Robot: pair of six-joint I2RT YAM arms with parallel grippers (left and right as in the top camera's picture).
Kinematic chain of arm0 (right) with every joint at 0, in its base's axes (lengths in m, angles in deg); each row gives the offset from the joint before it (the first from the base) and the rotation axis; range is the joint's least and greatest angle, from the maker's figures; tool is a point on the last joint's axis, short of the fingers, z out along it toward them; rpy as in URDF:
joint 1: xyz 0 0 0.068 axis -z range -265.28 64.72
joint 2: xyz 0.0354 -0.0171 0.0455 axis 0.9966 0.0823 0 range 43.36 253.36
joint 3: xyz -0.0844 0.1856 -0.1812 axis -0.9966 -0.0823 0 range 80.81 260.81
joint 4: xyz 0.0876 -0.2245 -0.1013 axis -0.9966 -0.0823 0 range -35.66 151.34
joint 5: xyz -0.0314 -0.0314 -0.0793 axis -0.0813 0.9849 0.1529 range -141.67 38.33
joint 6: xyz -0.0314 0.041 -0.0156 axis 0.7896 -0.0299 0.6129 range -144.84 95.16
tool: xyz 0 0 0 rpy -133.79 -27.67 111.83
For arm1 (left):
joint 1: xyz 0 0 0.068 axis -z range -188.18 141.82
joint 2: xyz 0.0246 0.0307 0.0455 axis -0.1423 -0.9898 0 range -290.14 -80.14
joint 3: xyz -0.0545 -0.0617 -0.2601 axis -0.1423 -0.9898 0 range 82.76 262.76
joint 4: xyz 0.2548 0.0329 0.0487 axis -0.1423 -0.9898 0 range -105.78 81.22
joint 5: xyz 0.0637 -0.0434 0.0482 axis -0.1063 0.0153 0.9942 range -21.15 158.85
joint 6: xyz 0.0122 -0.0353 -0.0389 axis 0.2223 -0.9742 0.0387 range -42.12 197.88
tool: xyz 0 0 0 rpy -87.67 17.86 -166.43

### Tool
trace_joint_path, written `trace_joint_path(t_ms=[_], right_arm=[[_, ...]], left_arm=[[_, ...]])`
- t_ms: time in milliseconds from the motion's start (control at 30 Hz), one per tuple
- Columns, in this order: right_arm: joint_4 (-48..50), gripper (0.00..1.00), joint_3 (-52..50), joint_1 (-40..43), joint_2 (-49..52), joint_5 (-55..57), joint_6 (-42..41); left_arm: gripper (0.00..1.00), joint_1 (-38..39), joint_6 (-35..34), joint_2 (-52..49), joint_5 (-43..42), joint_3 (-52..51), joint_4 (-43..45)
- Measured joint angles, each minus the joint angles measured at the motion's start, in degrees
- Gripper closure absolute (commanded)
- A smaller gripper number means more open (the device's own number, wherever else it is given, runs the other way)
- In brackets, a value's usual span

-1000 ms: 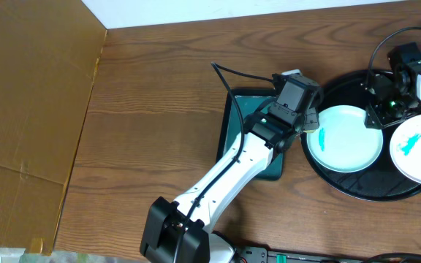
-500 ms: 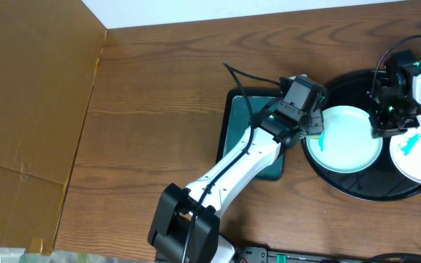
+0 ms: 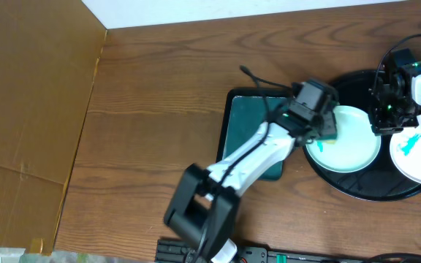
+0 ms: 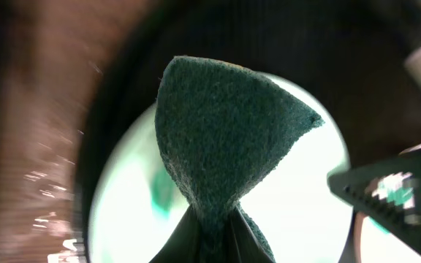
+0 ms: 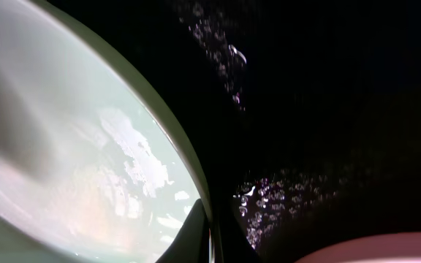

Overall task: Clean dirty plates on tray and stack at the side
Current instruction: 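Carry the wet sponge with the left gripper onto the held plate, then scrub the plate with the sponge while the right gripper holds it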

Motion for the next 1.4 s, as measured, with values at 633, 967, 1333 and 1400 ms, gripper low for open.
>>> trace_joint_path(t_ms=[633,967,1333,1400], right_arm=[[2.4,0.98,-0.04,0.0,0.0,-0.02,-1.38],[2.21,0.98,-0.07,-0.02,0.0,-0.52,-1.73],[2.23,0.98,-0.04,-0.02,0.0,-1.03,-1.7],[2.21,0.99,-0.04,-0.02,0.0,-0.9,-1.73]], left_arm=[[0.93,5.86,-1.49,-9.38,7.58,0.68,3.56],[0.93,3.89,5.79,-10.51,17.53,2.08,2.23],[0.93,-1.38,8.92,-5.84,16.92,1.16,4.7],[0.93,-2.01,8.81,-5.75,12.72,1.14,5.75]])
